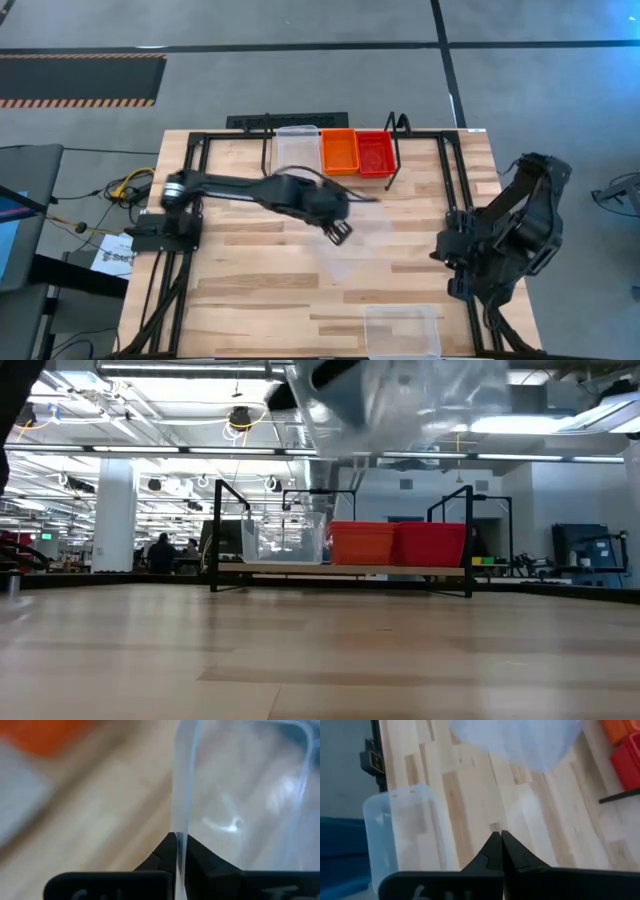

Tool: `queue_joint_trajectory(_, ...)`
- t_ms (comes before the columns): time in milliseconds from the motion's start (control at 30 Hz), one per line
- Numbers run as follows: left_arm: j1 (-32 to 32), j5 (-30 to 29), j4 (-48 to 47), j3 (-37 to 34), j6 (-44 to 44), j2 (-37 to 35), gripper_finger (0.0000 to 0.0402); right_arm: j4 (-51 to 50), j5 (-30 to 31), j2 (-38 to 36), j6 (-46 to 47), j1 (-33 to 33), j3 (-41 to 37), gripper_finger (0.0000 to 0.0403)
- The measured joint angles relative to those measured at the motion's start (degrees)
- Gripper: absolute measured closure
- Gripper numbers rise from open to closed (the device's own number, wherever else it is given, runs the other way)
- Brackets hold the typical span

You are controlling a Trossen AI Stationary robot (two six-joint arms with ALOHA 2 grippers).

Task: Stack baskets on shelf by color
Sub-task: Stack the left transparent bin on top of the transparent bin on the shelf

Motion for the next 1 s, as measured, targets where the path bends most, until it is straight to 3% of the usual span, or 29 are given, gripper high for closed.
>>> queue_joint_trajectory(200,0.6,-21.9,-9.9,0.1,-17.6,-9.1,0.0401,0.0,3.8,-2.3,-4.1,-0.4,0.0,0.0401)
queue_joint_trajectory(300,2.0,-26.9,-15.1,0.1,-25.5,-11.2,0.0401,0.0,5.1,-2.8,-6.4,-1.7,0.0,0.0401)
queue_joint_trajectory(467,6.9,-25.2,-22.1,-0.1,-31.7,-11.4,0.0401,0.0,5.3,-3.0,-9.5,-3.8,0.0,0.0401)
queue_joint_trajectory(700,15.0,-22.9,-21.2,-0.4,-30.7,-10.9,0.0401,0.0,5.3,-3.0,-11.7,-5.2,0.0,0.0401)
queue_joint_trajectory(1000,23.5,-15.6,-20.0,-0.4,-25.5,-10.0,0.0401,0.0,5.3,-3.0,-12.2,-4.4,0.0,0.0401)
